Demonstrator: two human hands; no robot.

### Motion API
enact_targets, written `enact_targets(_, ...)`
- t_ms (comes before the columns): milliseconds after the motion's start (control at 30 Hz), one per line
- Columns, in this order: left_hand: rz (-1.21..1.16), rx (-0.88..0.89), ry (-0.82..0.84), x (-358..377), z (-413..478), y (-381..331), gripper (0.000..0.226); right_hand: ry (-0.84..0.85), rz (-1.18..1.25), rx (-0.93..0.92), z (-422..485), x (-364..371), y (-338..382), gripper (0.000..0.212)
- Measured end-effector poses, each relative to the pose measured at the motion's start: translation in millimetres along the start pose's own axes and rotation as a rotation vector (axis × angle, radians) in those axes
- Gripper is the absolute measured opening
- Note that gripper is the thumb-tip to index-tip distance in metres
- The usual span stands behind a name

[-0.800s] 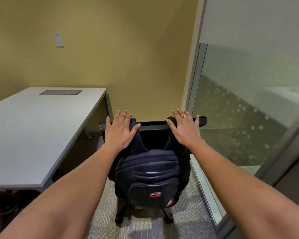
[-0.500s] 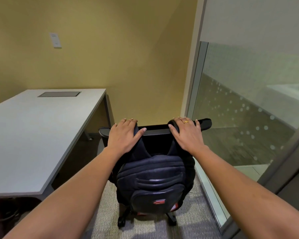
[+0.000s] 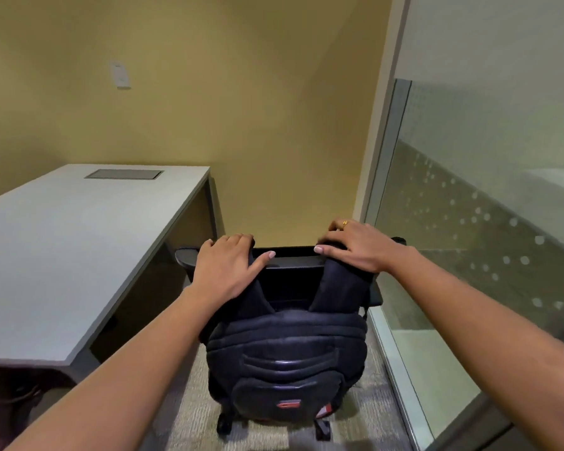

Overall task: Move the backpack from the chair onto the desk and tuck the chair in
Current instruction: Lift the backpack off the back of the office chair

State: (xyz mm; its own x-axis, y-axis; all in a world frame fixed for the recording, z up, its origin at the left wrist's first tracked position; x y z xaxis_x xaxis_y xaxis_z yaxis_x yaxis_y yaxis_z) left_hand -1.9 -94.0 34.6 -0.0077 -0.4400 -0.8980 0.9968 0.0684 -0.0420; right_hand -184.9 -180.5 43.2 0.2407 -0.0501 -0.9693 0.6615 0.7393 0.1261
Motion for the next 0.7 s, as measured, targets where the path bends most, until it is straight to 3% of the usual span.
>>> enact_targets(167, -0.002, -0.174, -0.018, 0.7, 4.9, -6.7, 0.066, 0.13, 0.167, -0.112, 2.5, 6.1, -5.4, 0.055)
enact_targets(467, 0.006, -0.221, -0.071, -0.6, 0.1, -10.6, 0.06, 0.167, 0.282, -0.189, 13.4, 8.0, -15.8, 0.044)
enact_targets(700, 0.039, -0.221, -0.053, -3.5, -0.3, -12.5, 0.085, 0.208, 0.302, -0.164, 18.7, 16.8, -15.7, 0.043)
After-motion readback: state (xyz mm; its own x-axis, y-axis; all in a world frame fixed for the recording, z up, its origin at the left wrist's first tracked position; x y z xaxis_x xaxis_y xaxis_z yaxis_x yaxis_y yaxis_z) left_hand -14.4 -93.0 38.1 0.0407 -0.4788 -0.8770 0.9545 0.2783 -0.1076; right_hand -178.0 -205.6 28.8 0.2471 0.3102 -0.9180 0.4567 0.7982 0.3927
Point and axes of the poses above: each hand's wrist, its own z-axis towards the middle knuckle, its own x-axis out of the palm, y = z × x, the point moved 8 cm from there along z, towards the middle knuckle, and after that the axes turned 6 degrees about -y, right-handed, at the moved point
